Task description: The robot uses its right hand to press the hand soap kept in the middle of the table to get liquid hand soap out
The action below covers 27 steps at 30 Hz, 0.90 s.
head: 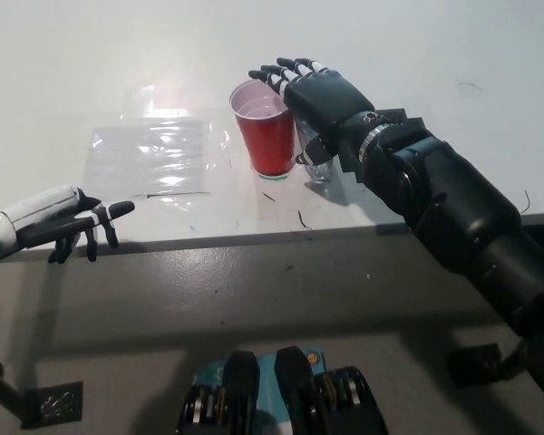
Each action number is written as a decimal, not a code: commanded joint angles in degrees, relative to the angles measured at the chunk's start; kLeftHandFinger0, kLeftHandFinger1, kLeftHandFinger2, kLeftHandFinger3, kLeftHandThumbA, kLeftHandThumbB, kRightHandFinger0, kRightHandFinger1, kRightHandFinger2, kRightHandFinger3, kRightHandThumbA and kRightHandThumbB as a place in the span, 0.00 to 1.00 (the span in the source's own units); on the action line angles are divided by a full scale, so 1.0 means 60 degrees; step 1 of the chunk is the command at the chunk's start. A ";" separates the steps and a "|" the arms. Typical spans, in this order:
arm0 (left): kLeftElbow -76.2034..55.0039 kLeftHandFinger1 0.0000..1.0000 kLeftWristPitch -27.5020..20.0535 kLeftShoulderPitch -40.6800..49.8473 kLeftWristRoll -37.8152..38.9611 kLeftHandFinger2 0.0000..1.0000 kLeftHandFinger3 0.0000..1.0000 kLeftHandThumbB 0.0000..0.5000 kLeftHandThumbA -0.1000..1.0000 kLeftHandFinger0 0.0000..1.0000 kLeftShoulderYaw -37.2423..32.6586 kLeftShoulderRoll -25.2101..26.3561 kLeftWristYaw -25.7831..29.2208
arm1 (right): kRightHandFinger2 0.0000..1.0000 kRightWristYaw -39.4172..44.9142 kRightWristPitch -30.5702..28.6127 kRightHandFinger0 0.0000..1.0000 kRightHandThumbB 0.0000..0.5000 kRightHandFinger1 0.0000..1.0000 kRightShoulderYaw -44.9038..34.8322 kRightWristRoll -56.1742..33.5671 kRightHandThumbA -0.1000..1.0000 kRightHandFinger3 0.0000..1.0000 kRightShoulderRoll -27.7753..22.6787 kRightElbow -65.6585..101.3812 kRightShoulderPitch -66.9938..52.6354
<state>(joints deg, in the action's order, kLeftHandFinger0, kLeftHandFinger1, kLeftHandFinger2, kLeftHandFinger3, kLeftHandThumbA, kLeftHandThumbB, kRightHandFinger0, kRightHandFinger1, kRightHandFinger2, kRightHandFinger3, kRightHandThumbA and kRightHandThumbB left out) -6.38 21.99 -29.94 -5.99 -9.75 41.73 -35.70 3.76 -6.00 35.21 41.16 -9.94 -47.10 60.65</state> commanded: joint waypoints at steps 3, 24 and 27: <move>-0.0106 0.15 -0.0222 -0.0459 -0.0039 0.29 0.54 0.65 0.96 0.16 0.0201 0.0400 -0.0081 | 1.00 0.1294 0.0422 1.00 1.00 1.00 0.0447 0.0168 1.00 1.00 -0.0061 -0.0681 -0.0893; -0.0516 0.21 -0.0032 0.0720 -0.0056 0.36 0.59 0.59 0.95 0.26 0.0234 0.0269 0.0046 | 1.00 0.1226 0.0008 1.00 0.90 1.00 -0.0612 -0.0492 1.00 1.00 -0.0721 0.2093 -0.0282; -0.0577 0.21 -0.0010 0.0885 -0.0035 0.37 0.60 0.60 0.95 0.26 0.0240 0.0251 0.0039 | 1.00 0.1385 0.0112 1.00 0.94 1.00 -0.0992 -0.0644 1.00 1.00 -0.0763 0.2612 0.0231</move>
<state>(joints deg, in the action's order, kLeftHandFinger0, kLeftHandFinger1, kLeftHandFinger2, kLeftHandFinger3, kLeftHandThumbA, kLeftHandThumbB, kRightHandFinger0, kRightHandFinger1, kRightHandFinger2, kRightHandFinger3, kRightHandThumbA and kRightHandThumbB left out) -8.04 21.61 -24.34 -6.03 -9.42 41.68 -35.67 8.34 -5.82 31.68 39.66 -13.48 -34.76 58.22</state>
